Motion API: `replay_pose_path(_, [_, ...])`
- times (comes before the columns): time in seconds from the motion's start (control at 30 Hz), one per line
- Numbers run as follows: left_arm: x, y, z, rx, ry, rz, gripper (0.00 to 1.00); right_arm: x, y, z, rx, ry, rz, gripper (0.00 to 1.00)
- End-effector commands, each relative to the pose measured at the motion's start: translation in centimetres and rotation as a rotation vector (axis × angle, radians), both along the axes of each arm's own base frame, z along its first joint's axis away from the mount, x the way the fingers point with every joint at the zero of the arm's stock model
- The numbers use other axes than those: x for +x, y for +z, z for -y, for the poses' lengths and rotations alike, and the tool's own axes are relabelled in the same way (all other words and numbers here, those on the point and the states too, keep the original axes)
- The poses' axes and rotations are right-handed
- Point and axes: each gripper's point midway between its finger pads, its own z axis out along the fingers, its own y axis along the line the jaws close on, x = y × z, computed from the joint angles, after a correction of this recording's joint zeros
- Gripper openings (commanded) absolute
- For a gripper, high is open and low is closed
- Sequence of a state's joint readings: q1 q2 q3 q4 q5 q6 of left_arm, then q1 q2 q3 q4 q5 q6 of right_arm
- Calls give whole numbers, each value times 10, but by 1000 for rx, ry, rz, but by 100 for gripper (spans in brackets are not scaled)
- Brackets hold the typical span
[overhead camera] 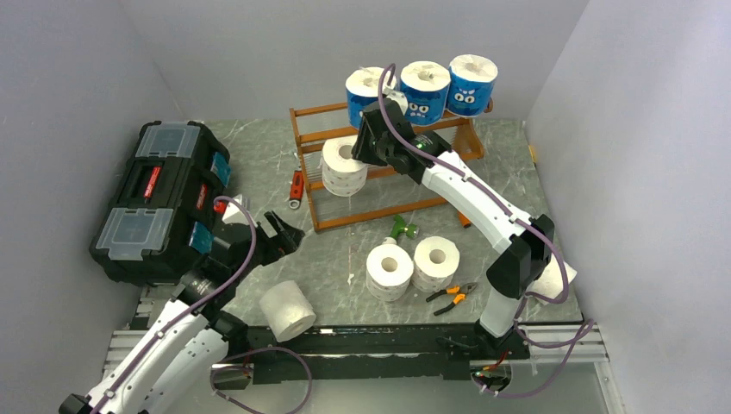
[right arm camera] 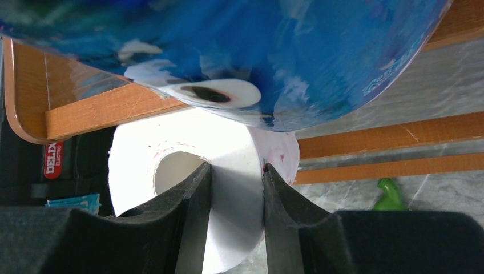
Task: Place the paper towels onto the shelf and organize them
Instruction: Pick up the paper towel from the center of the board, then place the paper towel on the shelf.
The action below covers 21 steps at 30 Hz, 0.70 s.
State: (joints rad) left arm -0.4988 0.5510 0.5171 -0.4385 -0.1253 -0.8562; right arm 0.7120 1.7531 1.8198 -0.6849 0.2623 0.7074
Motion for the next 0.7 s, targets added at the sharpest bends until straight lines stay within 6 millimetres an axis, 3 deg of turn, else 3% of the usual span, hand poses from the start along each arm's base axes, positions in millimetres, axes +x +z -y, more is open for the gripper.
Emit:
replay_pose_path(0.0, [14,43,12,-40,-33,98,98,13,23,-7,55,-17,60,23])
replay_pose_path(0.43, [25,48,31,-89,-83,105,99,2,19,2,71,-25,61,37])
replay_pose_path(0.67, [33,61,47,-124,-146,165,99,0,21,6,80,-33,64,43])
